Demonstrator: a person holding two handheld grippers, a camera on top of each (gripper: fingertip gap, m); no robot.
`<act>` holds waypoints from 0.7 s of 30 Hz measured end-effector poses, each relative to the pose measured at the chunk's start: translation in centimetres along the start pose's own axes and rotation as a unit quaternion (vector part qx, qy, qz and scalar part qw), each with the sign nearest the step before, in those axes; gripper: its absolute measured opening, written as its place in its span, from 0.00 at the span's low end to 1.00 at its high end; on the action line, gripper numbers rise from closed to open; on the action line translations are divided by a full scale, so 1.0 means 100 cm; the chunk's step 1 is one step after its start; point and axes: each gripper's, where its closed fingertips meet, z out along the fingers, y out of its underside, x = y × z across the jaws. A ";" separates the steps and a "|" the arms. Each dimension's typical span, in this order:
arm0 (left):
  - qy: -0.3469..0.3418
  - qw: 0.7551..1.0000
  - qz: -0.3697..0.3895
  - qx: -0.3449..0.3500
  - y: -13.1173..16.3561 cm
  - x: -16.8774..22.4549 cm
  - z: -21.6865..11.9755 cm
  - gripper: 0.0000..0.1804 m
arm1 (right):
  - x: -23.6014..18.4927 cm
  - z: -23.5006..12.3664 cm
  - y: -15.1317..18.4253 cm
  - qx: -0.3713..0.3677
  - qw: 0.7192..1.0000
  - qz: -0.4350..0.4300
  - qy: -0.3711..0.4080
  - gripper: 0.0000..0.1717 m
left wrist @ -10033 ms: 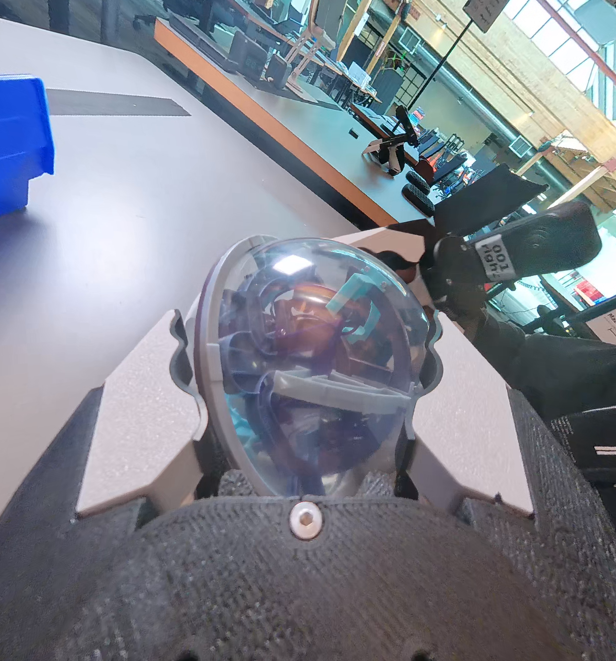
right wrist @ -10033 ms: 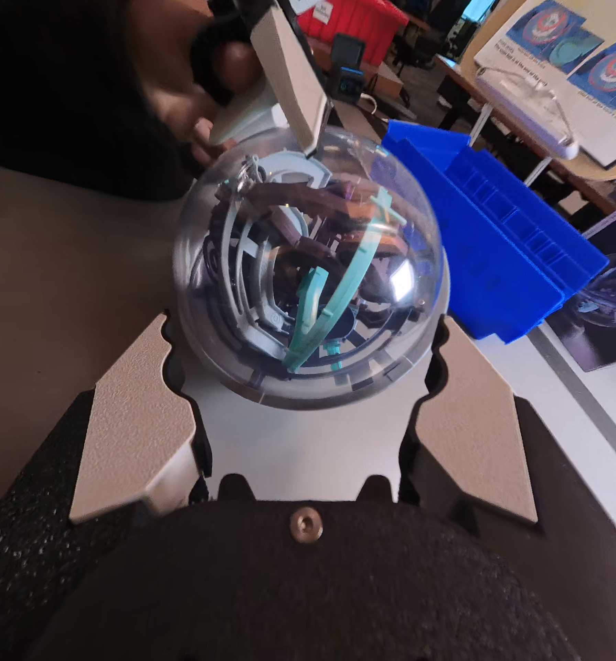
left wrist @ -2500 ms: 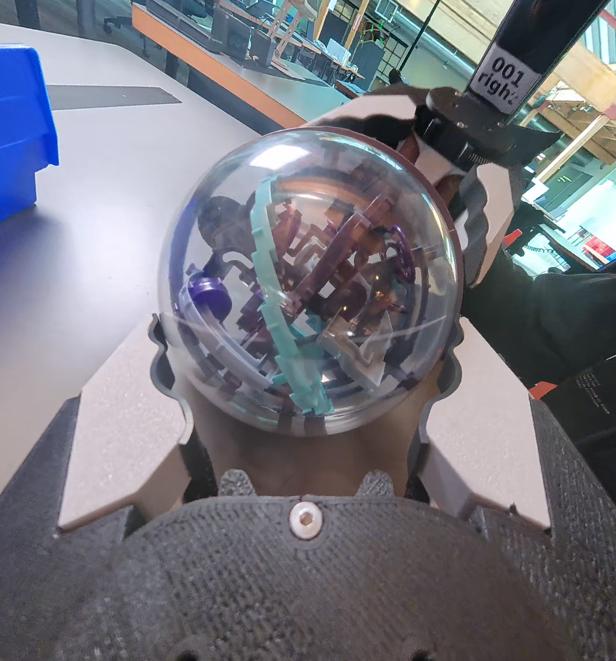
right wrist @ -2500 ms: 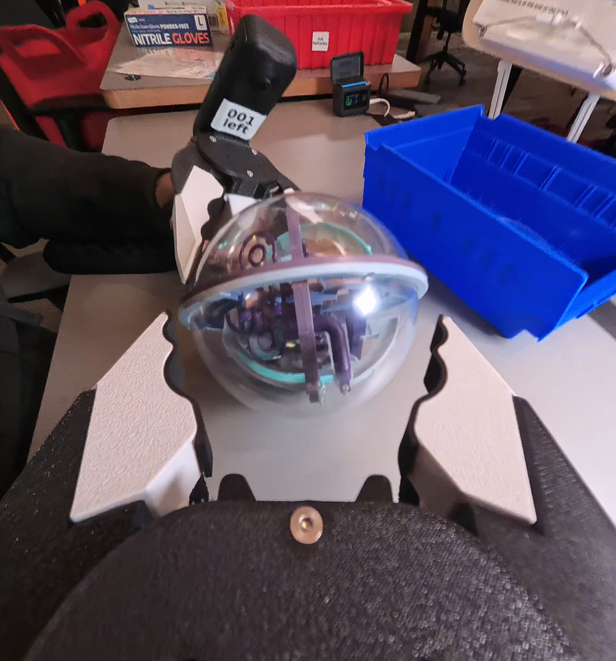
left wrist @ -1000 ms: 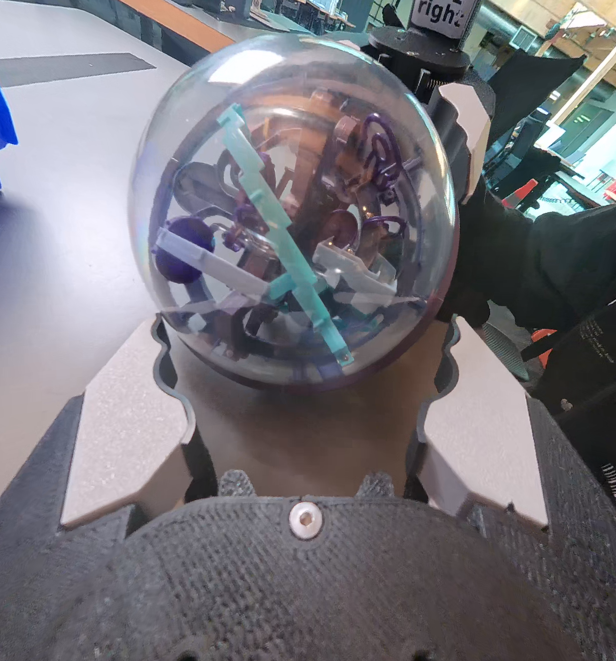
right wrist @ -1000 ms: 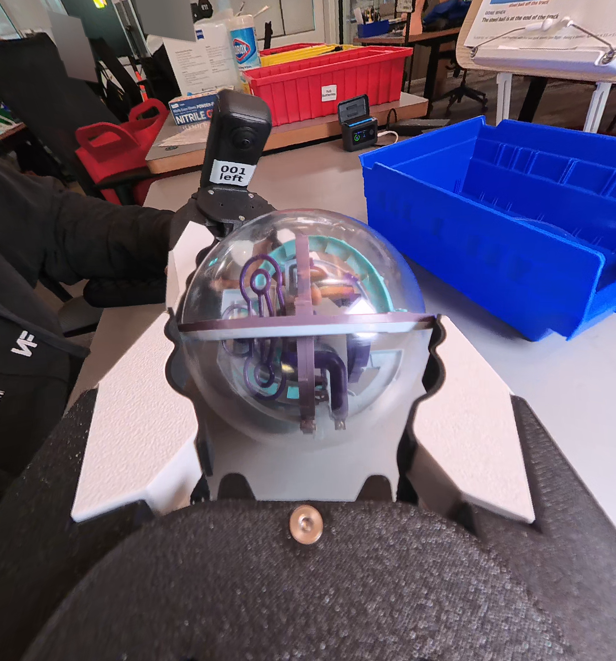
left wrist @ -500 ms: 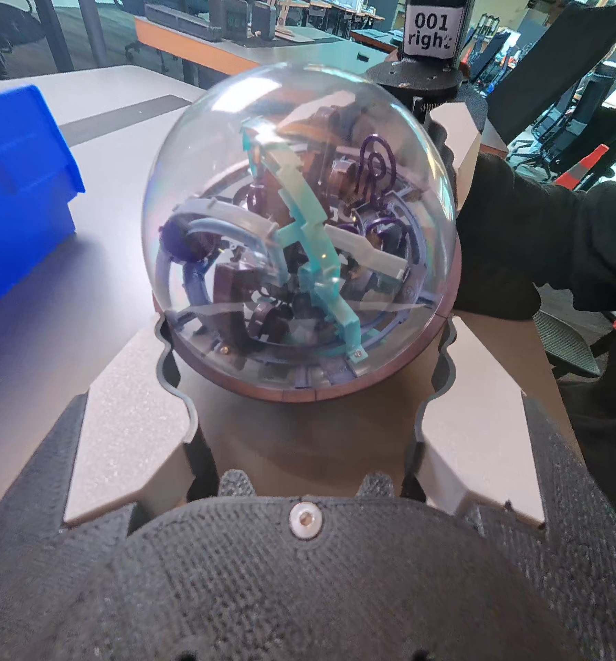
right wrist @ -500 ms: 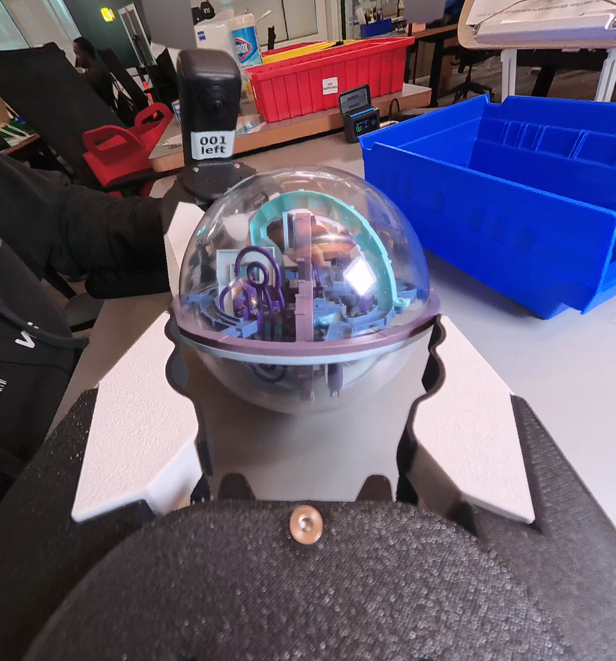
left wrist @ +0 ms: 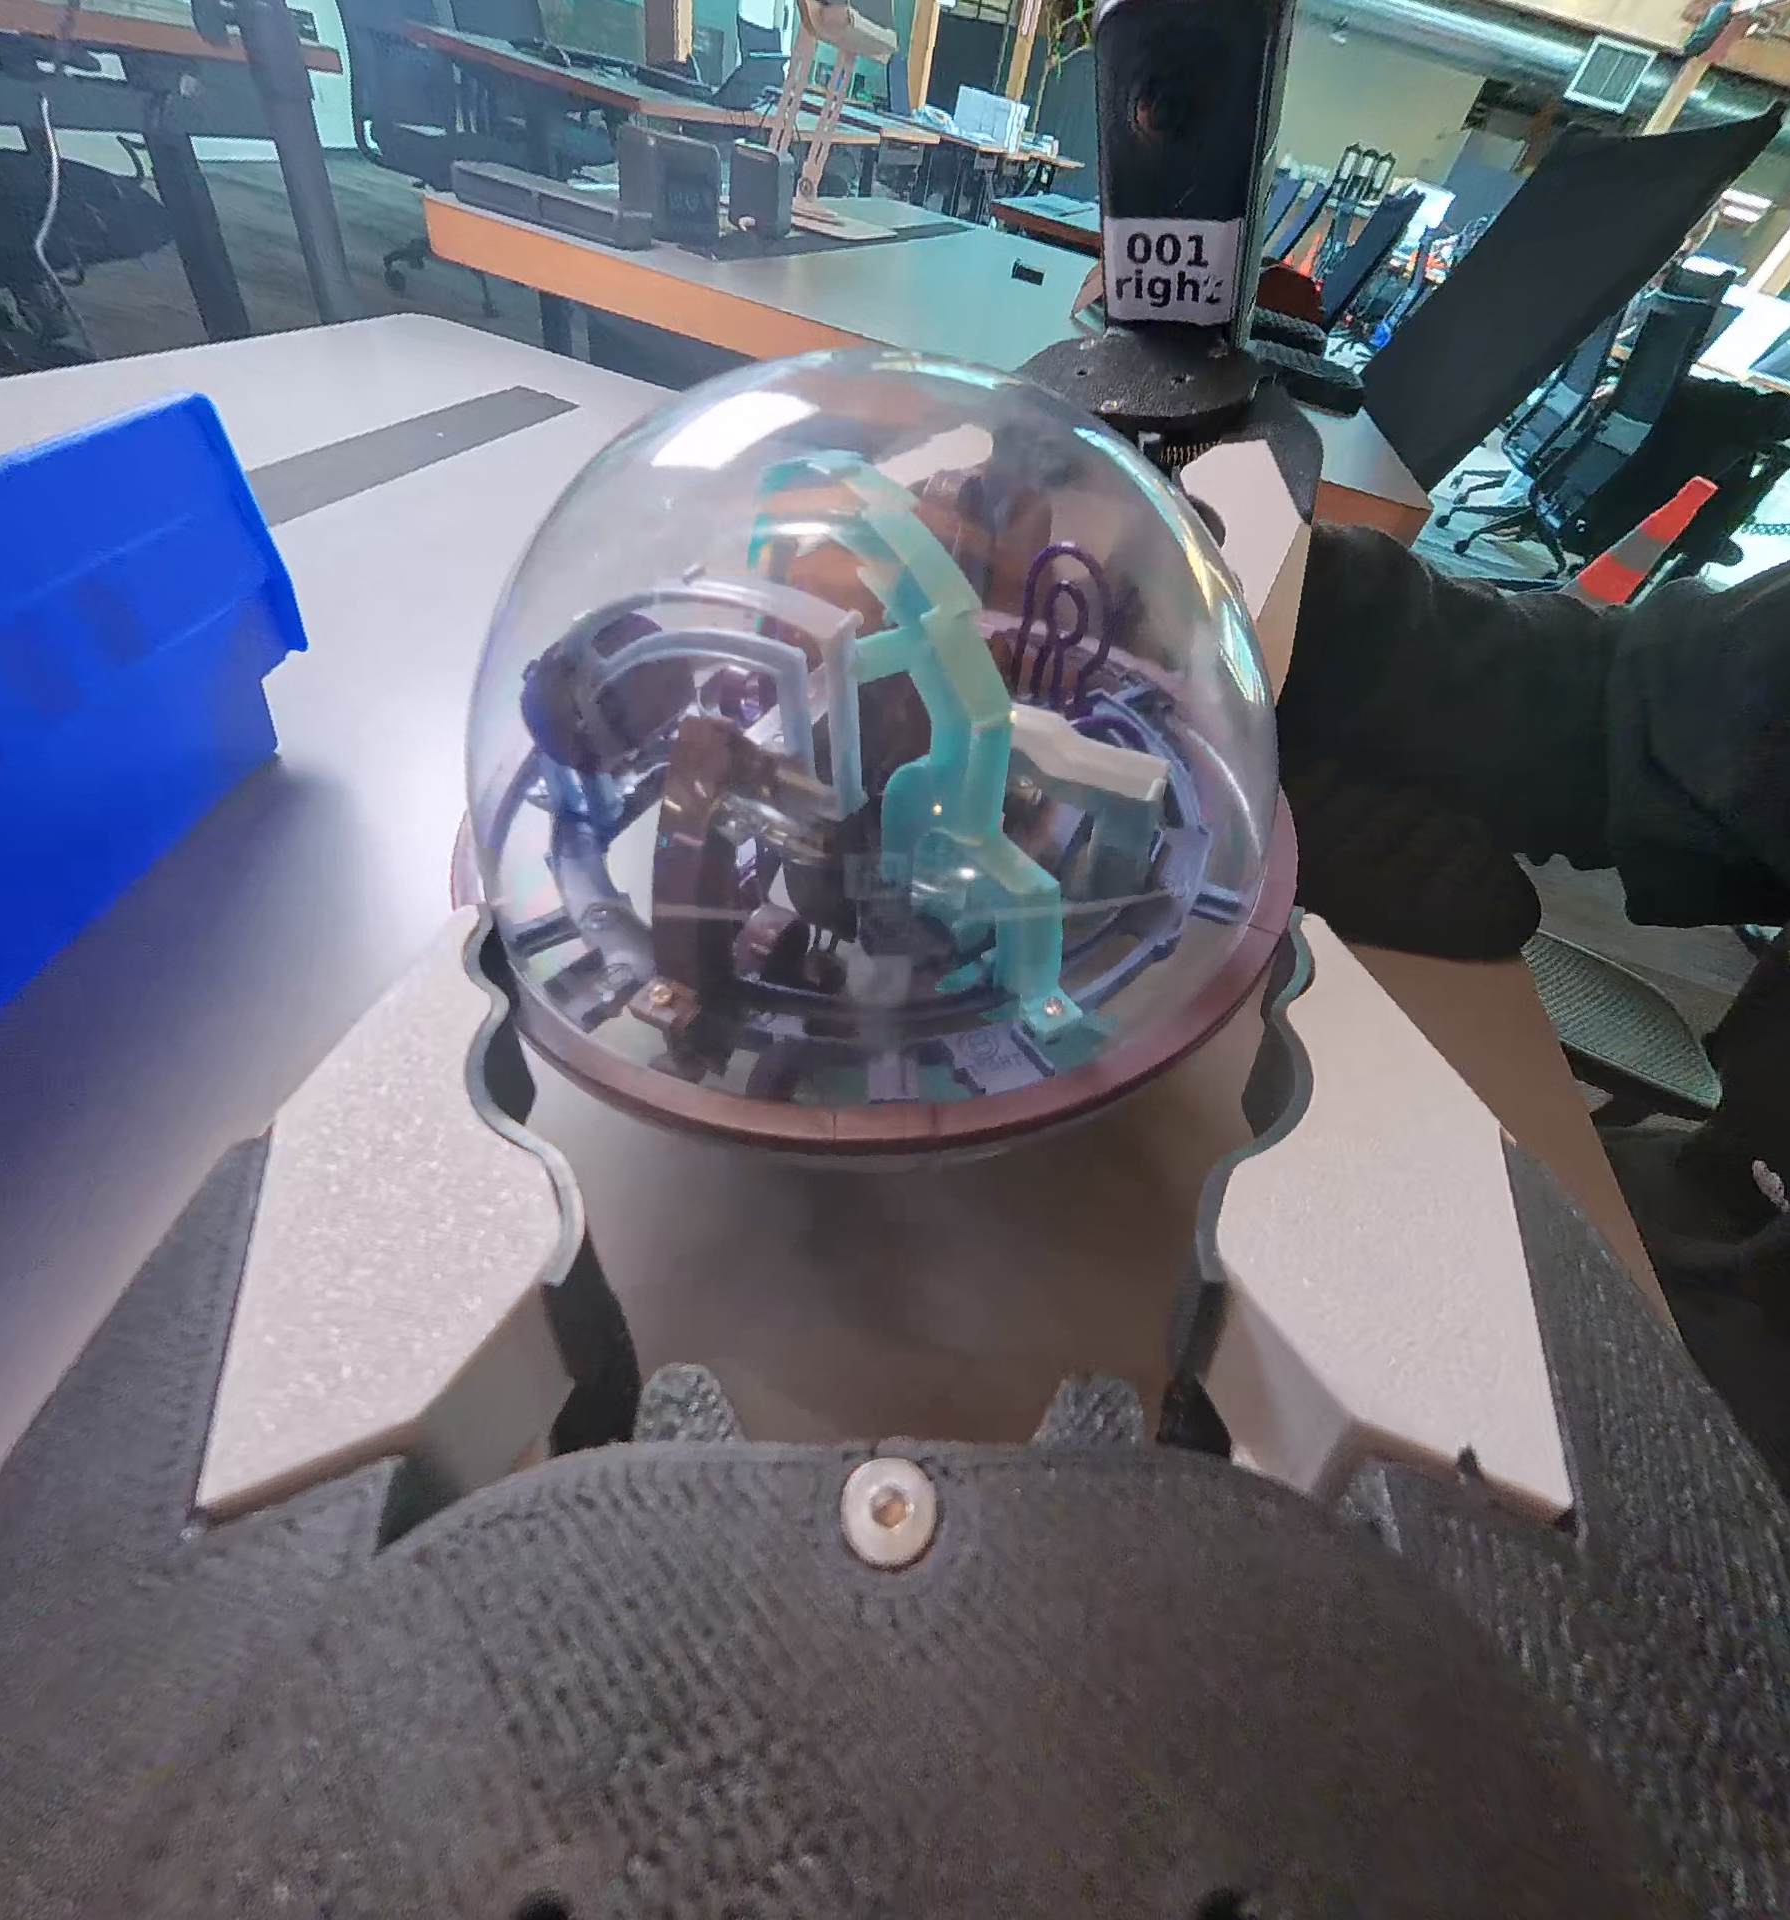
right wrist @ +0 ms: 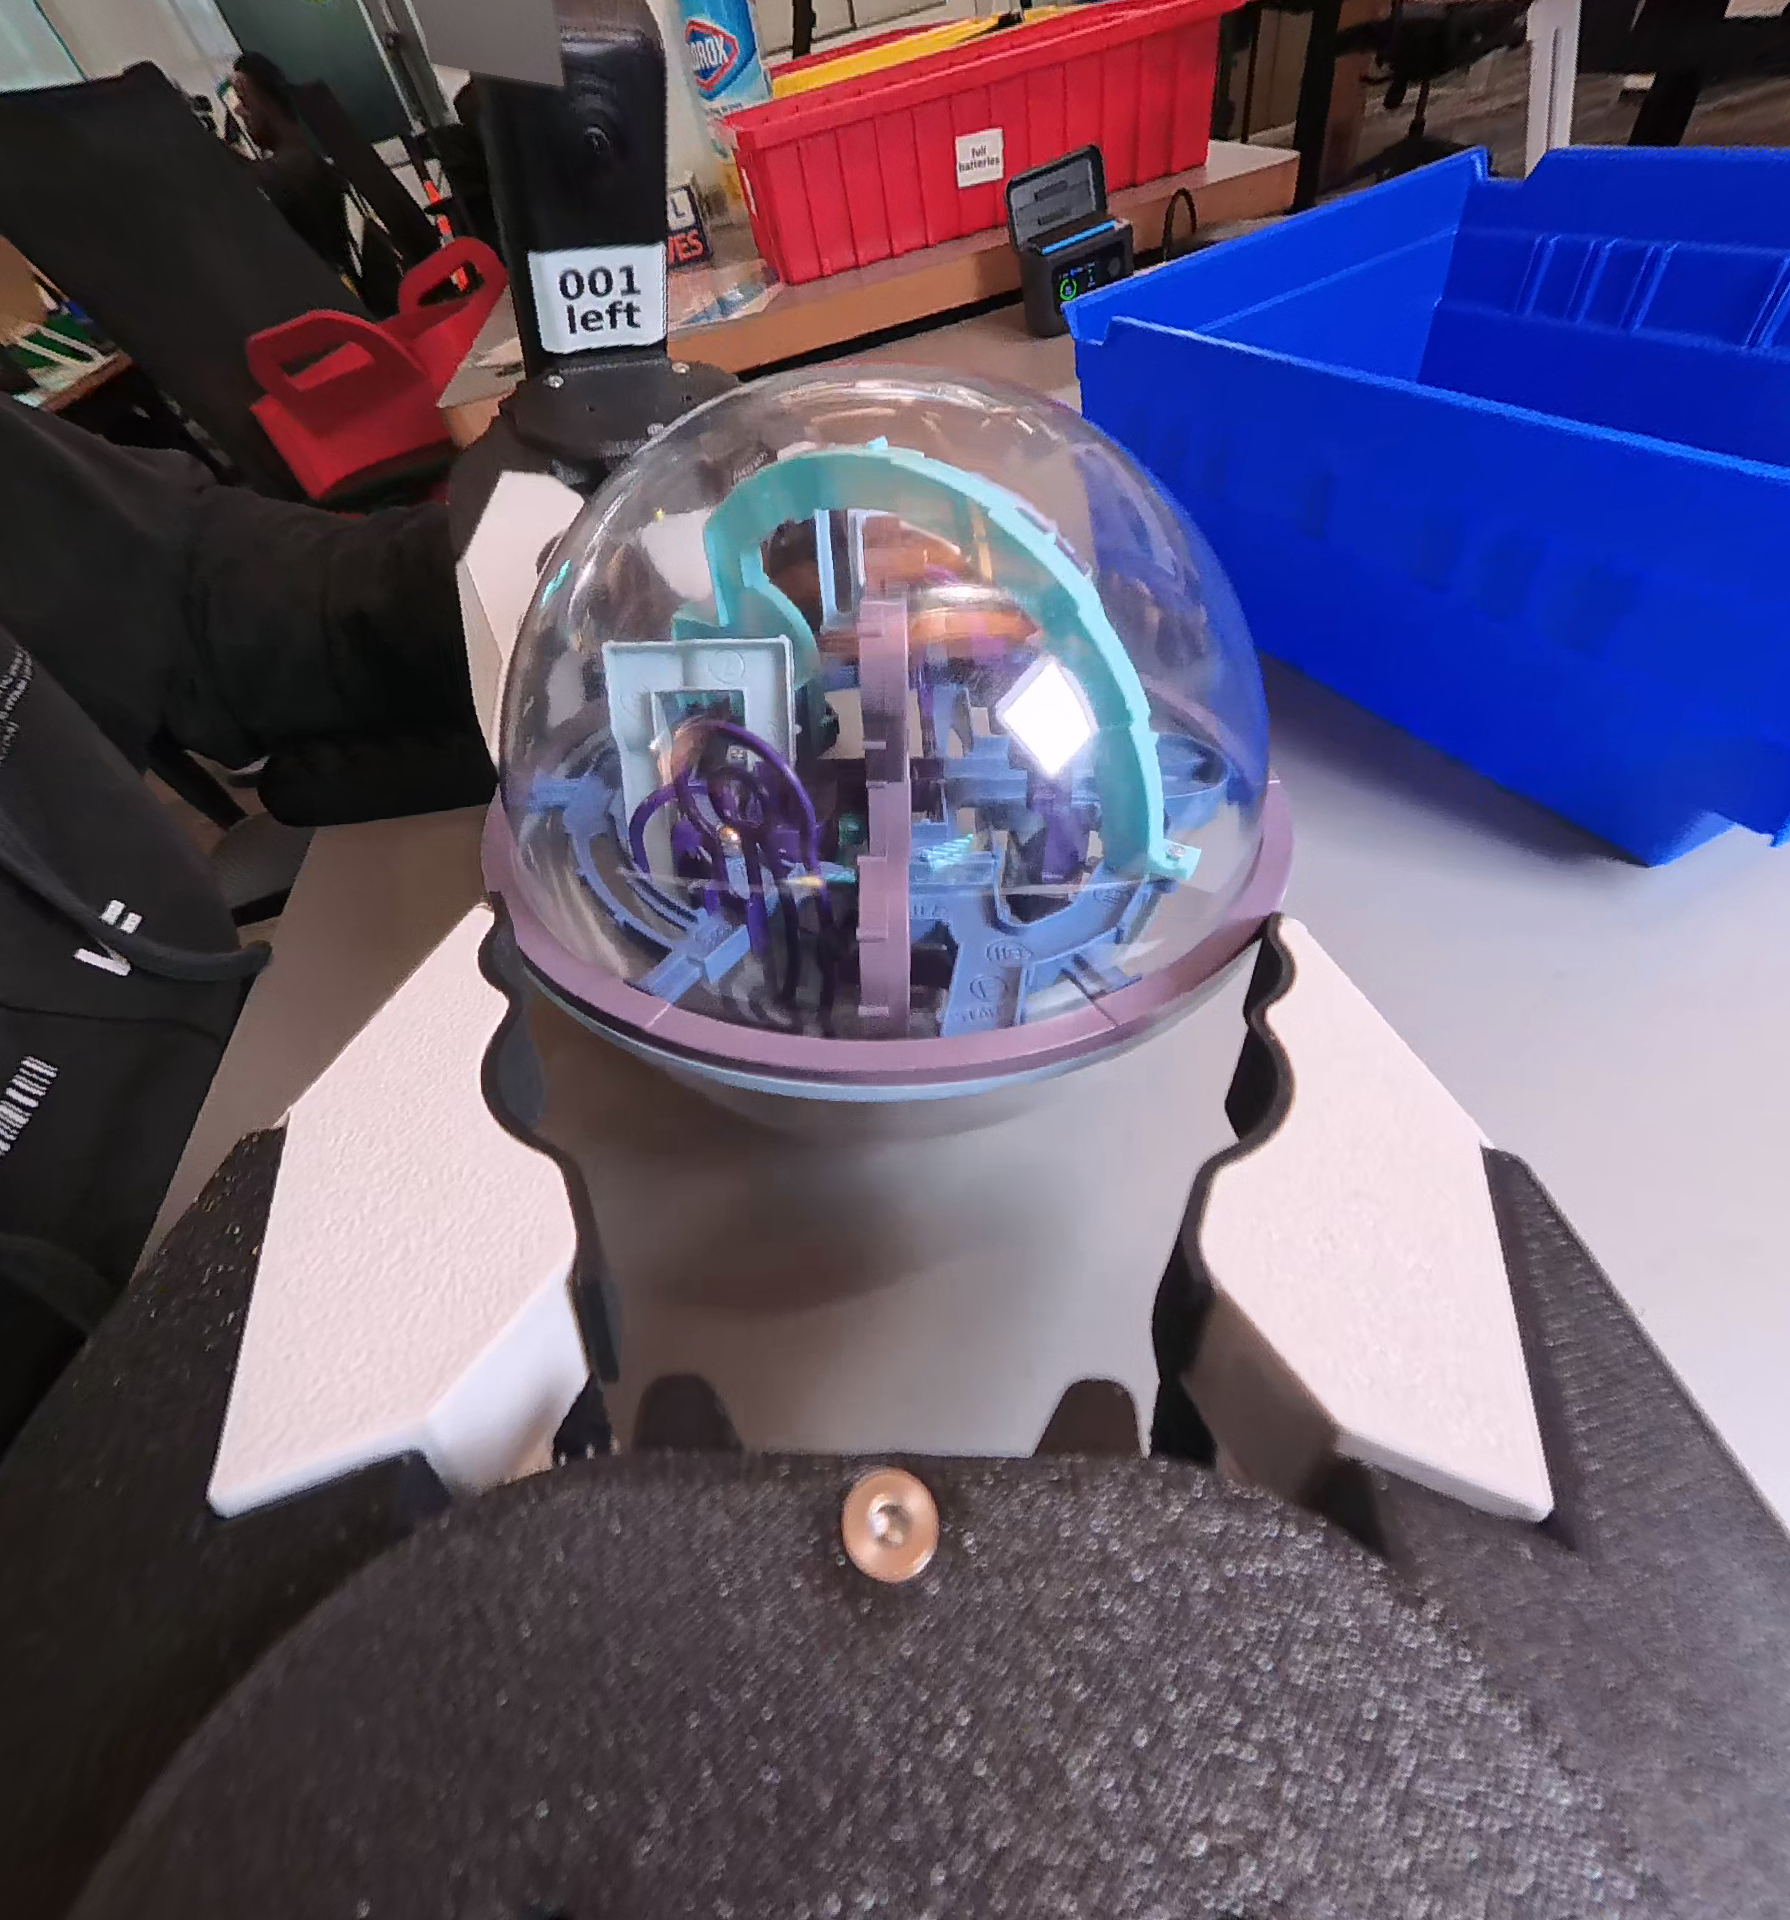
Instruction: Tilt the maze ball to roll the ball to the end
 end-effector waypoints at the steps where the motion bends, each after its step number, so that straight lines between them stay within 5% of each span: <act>1: 0.001 1.000 -0.001 0.005 -0.002 0.000 -0.001 0.77 | 0.000 0.000 0.001 -0.002 1.000 -0.001 -0.001 0.78; 7: 0.010 0.999 -0.028 0.037 -0.013 -0.004 -0.009 0.72 | -0.001 0.003 0.006 -0.012 1.000 -0.005 -0.005 0.77; 13: 0.025 0.999 -0.004 0.023 -0.010 0.003 -0.007 0.82 | -0.001 0.002 0.007 -0.011 1.000 0.002 -0.007 0.75; 21: -0.016 1.000 0.026 0.003 -0.004 -0.007 -0.007 0.84 | 0.001 0.003 0.011 -0.022 1.000 -0.010 0.002 0.72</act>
